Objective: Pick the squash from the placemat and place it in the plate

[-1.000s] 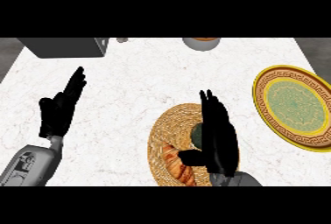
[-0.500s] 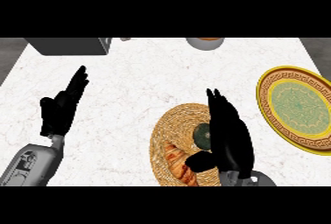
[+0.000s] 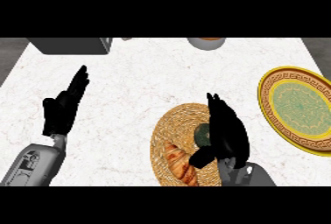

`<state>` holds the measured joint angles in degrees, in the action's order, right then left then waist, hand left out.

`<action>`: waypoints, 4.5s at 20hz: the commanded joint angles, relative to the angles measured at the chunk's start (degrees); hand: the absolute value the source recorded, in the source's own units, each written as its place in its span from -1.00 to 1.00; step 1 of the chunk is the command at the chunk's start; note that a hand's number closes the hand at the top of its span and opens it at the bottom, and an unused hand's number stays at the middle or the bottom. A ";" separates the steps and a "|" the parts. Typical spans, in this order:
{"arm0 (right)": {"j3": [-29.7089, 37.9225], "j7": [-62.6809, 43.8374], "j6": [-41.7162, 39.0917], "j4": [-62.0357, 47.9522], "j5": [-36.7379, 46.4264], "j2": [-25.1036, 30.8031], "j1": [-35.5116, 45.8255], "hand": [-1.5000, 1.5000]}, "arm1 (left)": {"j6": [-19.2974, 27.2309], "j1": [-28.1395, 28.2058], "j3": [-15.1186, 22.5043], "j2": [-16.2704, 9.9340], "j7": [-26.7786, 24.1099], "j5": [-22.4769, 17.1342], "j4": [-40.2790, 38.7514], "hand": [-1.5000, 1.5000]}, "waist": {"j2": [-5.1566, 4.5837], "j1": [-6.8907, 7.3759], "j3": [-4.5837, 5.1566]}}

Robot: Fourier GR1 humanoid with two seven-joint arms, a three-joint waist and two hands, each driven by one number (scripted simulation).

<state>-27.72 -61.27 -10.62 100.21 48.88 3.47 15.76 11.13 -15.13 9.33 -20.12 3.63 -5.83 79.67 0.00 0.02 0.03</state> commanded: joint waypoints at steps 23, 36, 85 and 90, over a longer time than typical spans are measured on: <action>4.17 12.38 9.05 -21.87 9.21 -2.59 -3.94 1.00 | -5.84 -0.51 -5.67 4.84 4.57 5.90 3.54 0.00 | 0.00 0.09 -0.05; 18.86 35.77 3.37 -13.54 -0.34 19.95 -7.34 1.00 | -6.27 2.24 -9.64 5.89 2.05 7.17 1.74 0.00 | 0.14 -3.18 -0.20; 32.55 105.79 3.16 -76.98 -13.09 33.05 19.16 -1.00 | -8.61 1.15 -8.65 8.33 1.21 9.37 2.53 0.00 | -0.32 1.22 -0.11; 35.03 108.53 1.93 -82.14 -14.92 30.20 23.42 -1.00 | -8.19 -1.07 -8.23 8.63 2.71 11.03 1.47 0.00 | -0.37 1.13 -0.13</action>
<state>5.81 45.78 -7.33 20.97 35.50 36.19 37.84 2.78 -15.69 0.76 -11.37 5.35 4.13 80.54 -0.42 1.29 -0.09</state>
